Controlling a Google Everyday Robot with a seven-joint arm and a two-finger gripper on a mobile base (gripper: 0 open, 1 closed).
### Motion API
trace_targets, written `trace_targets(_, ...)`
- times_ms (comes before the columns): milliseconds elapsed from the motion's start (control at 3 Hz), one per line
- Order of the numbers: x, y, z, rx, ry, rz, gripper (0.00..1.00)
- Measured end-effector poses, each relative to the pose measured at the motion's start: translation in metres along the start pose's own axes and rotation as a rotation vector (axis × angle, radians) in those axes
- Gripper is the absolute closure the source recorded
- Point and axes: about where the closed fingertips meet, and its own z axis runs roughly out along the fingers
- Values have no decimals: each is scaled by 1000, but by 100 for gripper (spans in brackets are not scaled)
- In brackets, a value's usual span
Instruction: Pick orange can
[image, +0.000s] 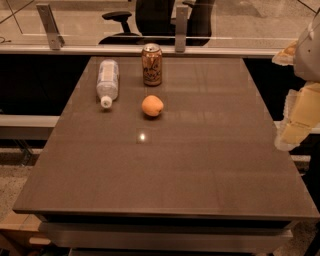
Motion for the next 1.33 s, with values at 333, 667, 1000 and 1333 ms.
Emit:
trace_targets(333, 0, 0, 0, 0, 0, 0, 0)
trace_targets(667, 2, -7, -4, 20, -28, 22, 0)
trace_targets(1000, 3, -23, -10, 69, -89, 57, 0)
trace_targets(1333, 4, -37, -12, 132, -194, 98, 0)
